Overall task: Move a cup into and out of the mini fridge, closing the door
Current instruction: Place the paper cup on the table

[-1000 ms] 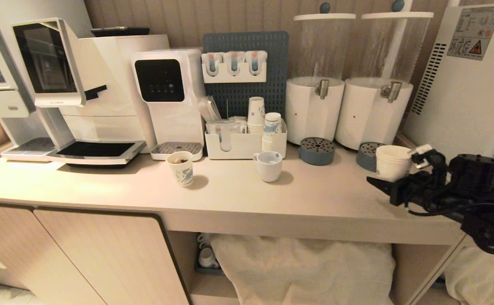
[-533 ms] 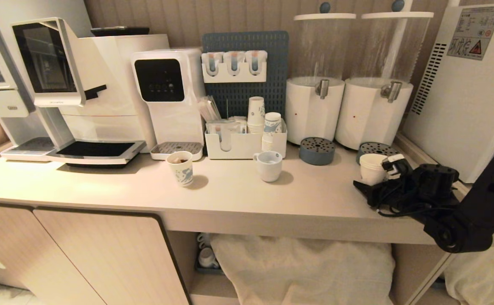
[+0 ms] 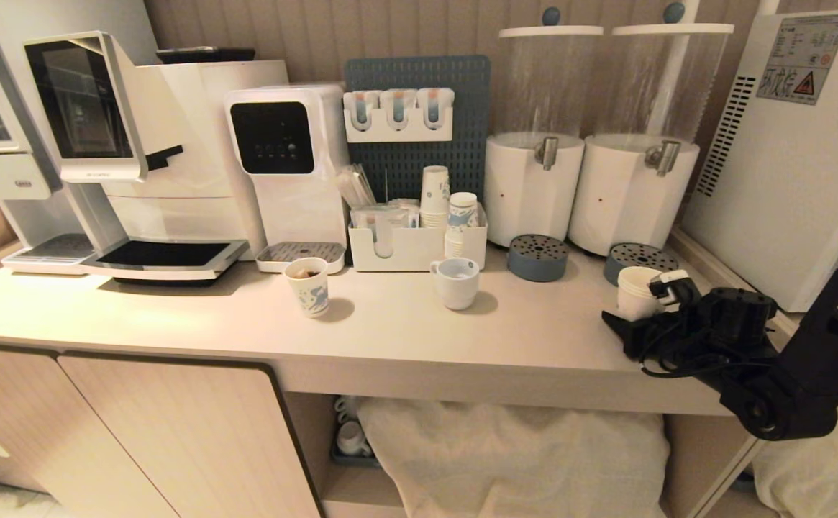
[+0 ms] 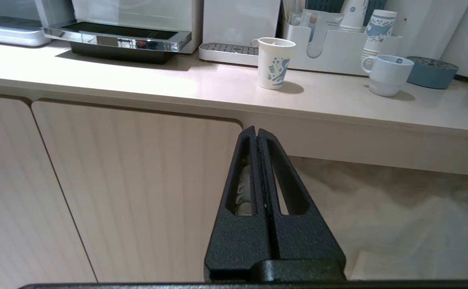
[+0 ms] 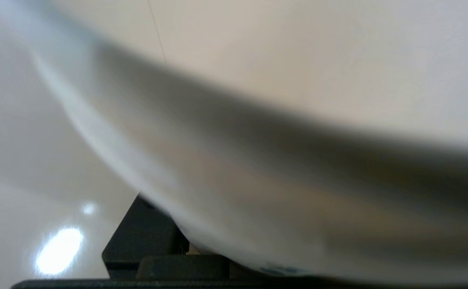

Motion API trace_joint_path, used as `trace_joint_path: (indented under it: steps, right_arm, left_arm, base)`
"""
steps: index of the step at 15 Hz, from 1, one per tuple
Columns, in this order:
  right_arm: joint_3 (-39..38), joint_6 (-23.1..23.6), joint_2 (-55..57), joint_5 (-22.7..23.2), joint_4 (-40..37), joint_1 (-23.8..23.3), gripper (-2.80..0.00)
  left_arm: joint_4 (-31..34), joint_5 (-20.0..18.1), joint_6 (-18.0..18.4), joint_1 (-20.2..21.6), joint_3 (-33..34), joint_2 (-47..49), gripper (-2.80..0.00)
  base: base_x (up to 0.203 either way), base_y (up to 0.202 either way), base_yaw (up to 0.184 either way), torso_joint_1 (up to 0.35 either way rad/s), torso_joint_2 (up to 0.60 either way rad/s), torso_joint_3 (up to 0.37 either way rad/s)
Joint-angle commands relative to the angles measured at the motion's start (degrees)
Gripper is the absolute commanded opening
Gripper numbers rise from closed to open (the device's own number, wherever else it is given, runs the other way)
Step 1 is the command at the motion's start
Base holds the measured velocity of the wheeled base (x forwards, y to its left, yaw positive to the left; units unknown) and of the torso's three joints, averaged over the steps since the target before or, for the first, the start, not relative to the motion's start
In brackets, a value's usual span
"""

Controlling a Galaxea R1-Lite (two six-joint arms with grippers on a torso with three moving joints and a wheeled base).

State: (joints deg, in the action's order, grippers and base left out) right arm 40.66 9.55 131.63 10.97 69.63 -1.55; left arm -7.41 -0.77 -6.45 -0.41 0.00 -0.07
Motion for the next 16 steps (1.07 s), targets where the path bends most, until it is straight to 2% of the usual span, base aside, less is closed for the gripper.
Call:
trace_joint_path:
  steps: [1,5,6,9,12,14,16]
  right_arm:
    - [-0.65,-0.36,-0.54,-0.16,-0.55,-0.85,-2.80]
    - [-2.45,-1.01,0.09,-0.10,-0.04,-2.36,-2.80]
    - [-2.60,-1.03,0.11,-0.07,0.06,-2.41,0.00]
    - [-3.42,-1.23,-0.98,0.07,-0.05,-2.41,0.00]
    - [-5.50,-4.11,-5.82,0.94,-0.62,-2.35,0.00]
    - [-7.56,-7.12,-13.88,4.16,-3.26,-2.33,0.00]
    - [-8.89,-8.72,-22.53,6.63,-9.10,-2.33,0.00]
  left_arm:
    - [-0.06,0.06,-0.06,-0.02,2.29,-0.19,-2.80]
    - [-0.15,0.06,-0.06,-0.02,2.29,-0.19,-2.80]
    - [-0.15,-0.01,-0.06,-0.02,2.29,-0.19,-2.80]
    - [-0.15,0.06,-0.06,-0.02,2.29,-0.19,-2.80]
    - [-0.15,0.06,-0.13,-0.02,2.29,-0.19,-2.80]
    - [-0.15,-0.02,-0.06,-0.02,2.29,-0.19,-2.80]
    - [-0.15,0.06,-0.14,-0.02,2.29,-0.19,-2.80]
  base:
    - [0.000,0.000,0.000,0.000,0.00,0.000]
    - [0.000,0.000,0.000,0.000,0.00,0.000]
    - [0.000,0.000,0.000,0.000,0.00,0.000]
    - [0.000,0.000,0.000,0.000,0.00,0.000]
    - [0.000,0.000,0.000,0.000,0.00,0.000]
    - [0.000,0.000,0.000,0.000,0.00,0.000]
    - [0.000,0.000,0.000,0.000,0.00,0.000]
